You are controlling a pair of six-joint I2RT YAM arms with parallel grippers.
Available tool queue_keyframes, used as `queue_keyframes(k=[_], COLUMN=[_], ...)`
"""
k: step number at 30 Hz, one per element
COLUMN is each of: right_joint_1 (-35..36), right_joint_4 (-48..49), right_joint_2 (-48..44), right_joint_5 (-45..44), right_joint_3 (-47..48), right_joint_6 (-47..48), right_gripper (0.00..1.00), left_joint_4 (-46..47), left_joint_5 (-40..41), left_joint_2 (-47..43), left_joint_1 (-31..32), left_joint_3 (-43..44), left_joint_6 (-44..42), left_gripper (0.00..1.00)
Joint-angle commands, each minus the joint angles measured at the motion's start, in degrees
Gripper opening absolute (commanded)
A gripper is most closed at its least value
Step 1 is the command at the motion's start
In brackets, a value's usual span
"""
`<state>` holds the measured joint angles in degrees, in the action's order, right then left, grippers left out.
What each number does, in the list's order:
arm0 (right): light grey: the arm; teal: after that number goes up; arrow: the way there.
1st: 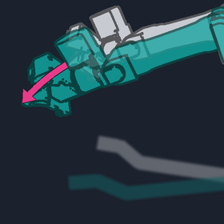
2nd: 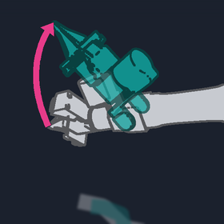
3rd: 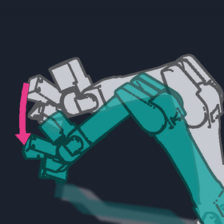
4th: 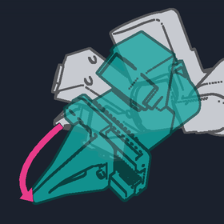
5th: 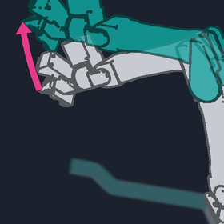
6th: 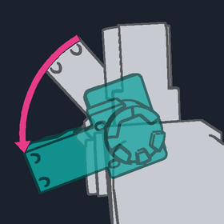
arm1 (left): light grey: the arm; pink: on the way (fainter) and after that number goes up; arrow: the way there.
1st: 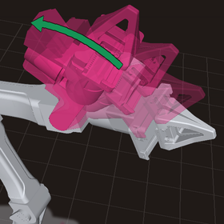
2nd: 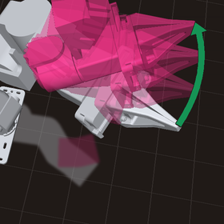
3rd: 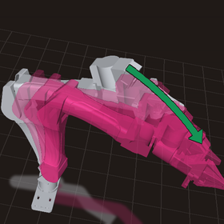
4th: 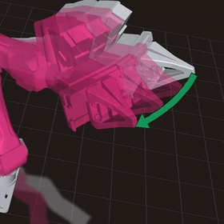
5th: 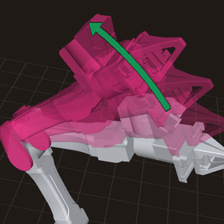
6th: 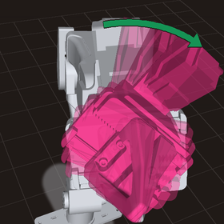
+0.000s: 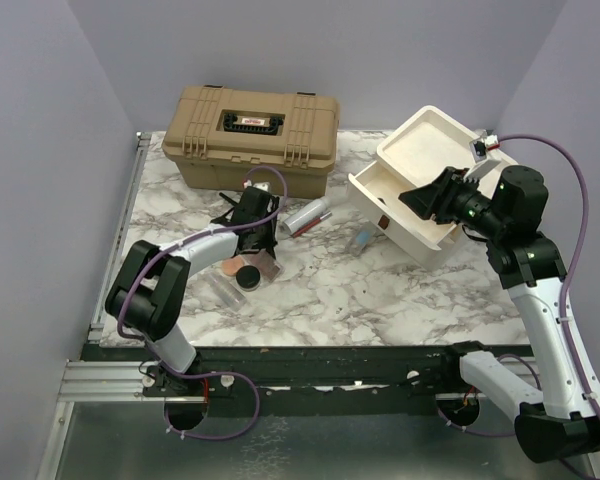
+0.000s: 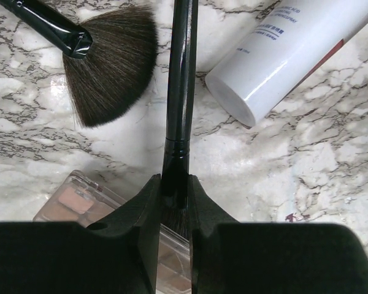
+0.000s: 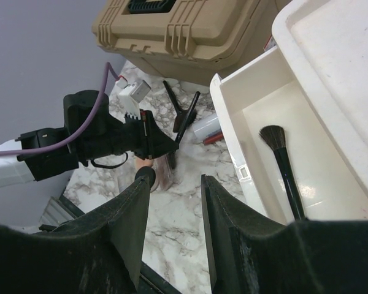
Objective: Organize the makeup
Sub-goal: Pick up the makeup brush from the center of the board.
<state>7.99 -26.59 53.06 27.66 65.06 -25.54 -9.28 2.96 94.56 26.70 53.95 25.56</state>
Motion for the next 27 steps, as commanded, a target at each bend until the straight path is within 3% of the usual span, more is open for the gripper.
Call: queue_keyframes(k=[1,20,27], right_joint_1=[0.3,0.2,0.3], right_joint_4=[1.0,-0.7,-2.2], right_joint_2=[-0.8,-0.4,-0.2], right_joint_5=[0.5,-0.8,-2.0], right_joint_3=[-0.6,-0.2,0.8], right_joint_6=[-0.5,-0.4,0.2], right_gripper=[0.45,0.46,0.47], left_joint_4=[2.7,9.0,10.3], left_joint_5=[-2.8,-12.8,-12.6], left_joint_2=[-2.2,-5.1,-7.6], left_joint_1=[-0.1,-0.1,-0.1], left_joint_3=[-1.8,-5.9,-8.9], left_joint_6=[3.4,7.9,8.6], left_gripper=[0.04,0.02,0.01])
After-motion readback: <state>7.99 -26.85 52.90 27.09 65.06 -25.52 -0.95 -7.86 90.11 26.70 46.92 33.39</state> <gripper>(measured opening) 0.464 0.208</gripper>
